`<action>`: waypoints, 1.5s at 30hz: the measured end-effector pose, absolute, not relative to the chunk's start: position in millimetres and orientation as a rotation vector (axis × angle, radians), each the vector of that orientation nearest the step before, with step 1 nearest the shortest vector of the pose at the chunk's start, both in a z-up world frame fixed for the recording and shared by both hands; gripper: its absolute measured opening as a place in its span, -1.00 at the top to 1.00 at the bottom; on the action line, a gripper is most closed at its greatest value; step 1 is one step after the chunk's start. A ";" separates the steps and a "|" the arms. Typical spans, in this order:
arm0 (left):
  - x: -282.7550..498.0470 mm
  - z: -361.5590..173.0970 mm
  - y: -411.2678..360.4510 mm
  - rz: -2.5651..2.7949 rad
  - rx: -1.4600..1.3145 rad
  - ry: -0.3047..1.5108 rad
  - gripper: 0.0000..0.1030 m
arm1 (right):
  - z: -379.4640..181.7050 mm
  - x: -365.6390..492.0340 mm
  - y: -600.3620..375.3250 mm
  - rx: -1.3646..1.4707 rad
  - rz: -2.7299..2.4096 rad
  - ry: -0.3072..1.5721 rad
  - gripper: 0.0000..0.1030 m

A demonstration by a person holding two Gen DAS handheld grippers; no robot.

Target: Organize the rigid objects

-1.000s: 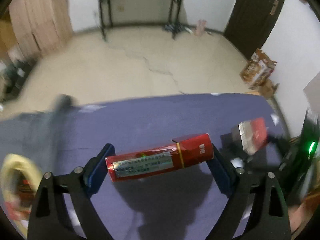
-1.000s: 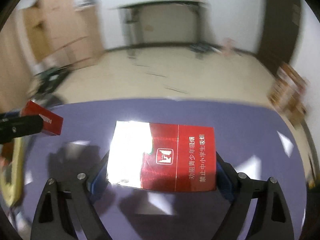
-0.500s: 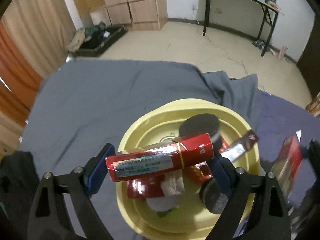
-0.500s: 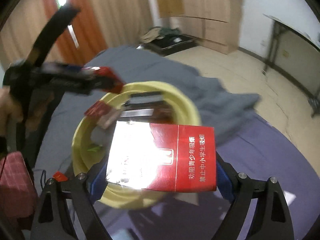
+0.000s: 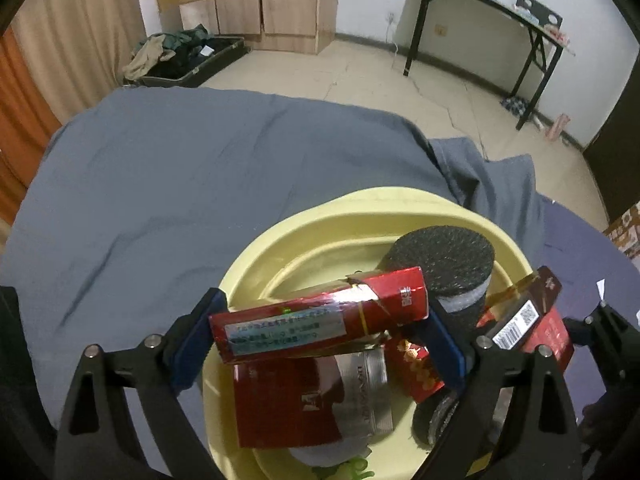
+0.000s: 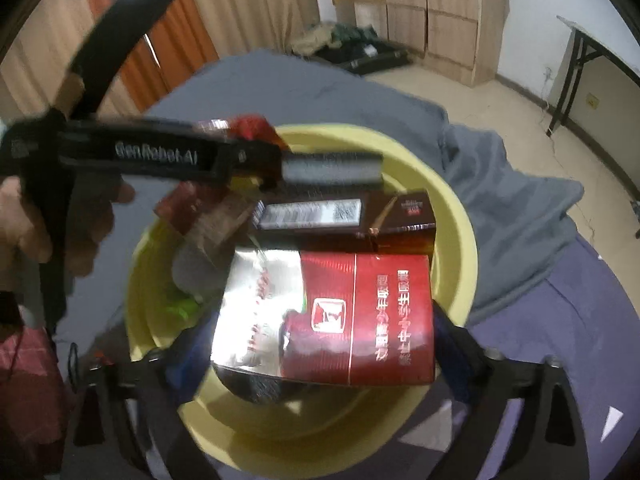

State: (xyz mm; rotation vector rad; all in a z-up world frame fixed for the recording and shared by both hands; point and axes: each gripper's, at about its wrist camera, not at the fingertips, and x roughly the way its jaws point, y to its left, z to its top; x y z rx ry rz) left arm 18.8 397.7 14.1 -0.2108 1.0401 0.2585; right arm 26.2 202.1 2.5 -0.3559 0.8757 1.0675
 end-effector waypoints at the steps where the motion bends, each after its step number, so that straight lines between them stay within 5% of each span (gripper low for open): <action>1: 15.6 18.9 396.4 0.266 -0.213 1.026 -0.97 | 13.5 23.5 197.3 -0.307 1.097 0.826 -0.99; 9: -41.4 92.3 347.4 0.351 -0.211 0.750 -1.00 | 42.6 23.9 129.7 -0.259 1.106 0.611 -0.99; 16: -130.1 47.8 247.6 0.406 -0.189 0.598 -1.00 | -8.2 30.2 75.2 -0.435 1.056 0.606 -0.99; 21: -148.3 -3.4 197.2 0.356 -0.122 0.702 -1.00 | -44.1 19.6 62.3 -0.437 1.088 0.613 -0.99; 35: -122.8 -86.4 243.3 0.448 -0.233 0.926 -1.00 | -82.3 21.3 91.3 -0.607 1.067 0.651 -0.99; 45: -123.8 -88.3 250.6 0.438 -0.256 0.922 -1.00 | -84.0 18.0 92.4 -0.608 1.067 0.648 -0.99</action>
